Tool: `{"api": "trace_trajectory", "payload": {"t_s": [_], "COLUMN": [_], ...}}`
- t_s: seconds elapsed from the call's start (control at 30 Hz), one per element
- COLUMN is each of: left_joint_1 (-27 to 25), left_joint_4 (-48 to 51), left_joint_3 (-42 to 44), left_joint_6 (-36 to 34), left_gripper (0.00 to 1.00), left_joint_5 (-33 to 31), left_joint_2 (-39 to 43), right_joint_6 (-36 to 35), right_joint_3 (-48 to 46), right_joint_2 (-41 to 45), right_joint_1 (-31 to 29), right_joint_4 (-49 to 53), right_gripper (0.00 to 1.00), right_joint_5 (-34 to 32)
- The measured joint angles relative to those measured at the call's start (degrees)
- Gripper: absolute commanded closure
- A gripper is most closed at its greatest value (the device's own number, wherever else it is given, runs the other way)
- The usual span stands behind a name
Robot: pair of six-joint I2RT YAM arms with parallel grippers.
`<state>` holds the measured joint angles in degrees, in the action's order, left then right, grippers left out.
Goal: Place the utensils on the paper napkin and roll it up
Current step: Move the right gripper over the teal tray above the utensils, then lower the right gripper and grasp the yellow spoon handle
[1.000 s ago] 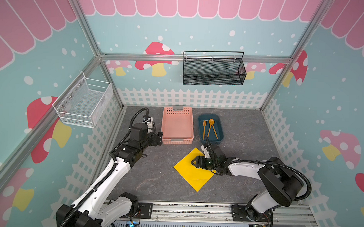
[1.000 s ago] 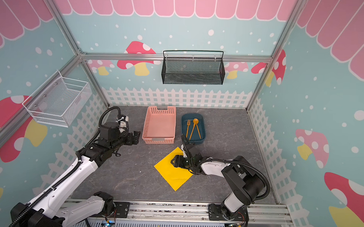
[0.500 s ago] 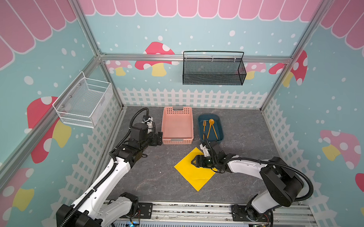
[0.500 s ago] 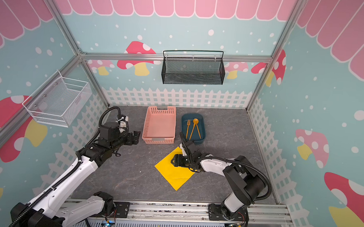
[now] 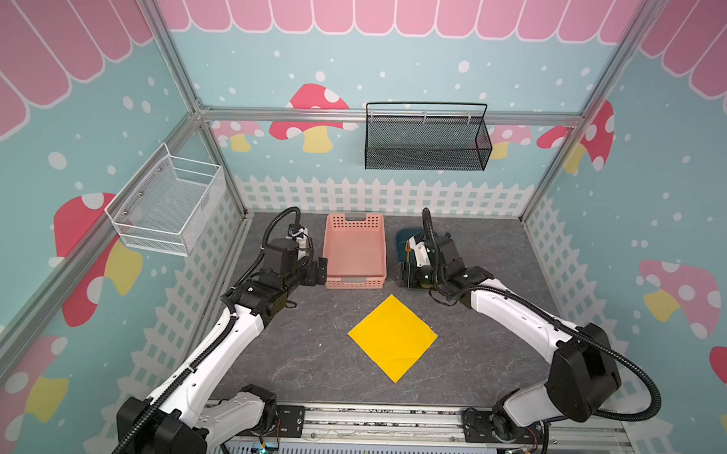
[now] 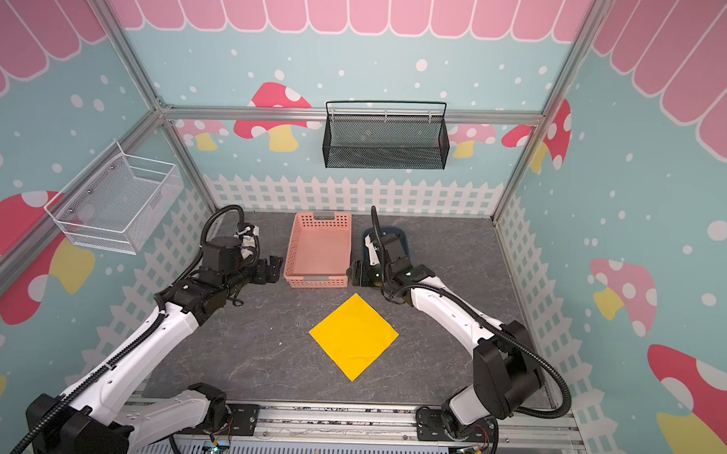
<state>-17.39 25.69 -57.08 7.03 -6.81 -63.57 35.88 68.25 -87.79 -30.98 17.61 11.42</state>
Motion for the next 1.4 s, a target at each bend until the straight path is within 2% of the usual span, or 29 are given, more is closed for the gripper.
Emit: {"api": "trace_trajectory", "payload": {"t_s": [0.23,0.5,0.77,0.93,1.4], "left_joint_1": [0.0,0.0,0.0,0.0,0.0], "left_joint_4": [0.42,0.61,-2.27,-2.84,-4.5], "left_joint_3": [-3.96,-4.46,-0.33,1.29,1.36], "left_joint_6": [-1.4,-3.41,-2.25,-1.25,-0.15], "left_gripper": [0.02,0.03,0.03,0.03,0.03], "left_joint_5": [0.15,-0.81,-1.44,-1.6,-1.46], "left_joint_2": [-2.93,-5.57,-3.74,-3.28,-2.43], "right_joint_6": [-4.79,-7.43,-7.37,-6.64,-4.2], "right_joint_3": [10.14,20.68,30.49,36.48,45.31], "right_joint_2": [-9.35,-20.5,-30.58,-35.71,-44.17], "right_joint_1": [6.03,9.64,10.14,10.14,10.14], "right_joint_4": [5.29,10.25,14.12,16.81,20.98], "right_gripper": [0.38,0.48,0.59,0.72,0.78], "right_joint_5": [-1.64,-6.54,-9.86,-11.37,-12.7]}}
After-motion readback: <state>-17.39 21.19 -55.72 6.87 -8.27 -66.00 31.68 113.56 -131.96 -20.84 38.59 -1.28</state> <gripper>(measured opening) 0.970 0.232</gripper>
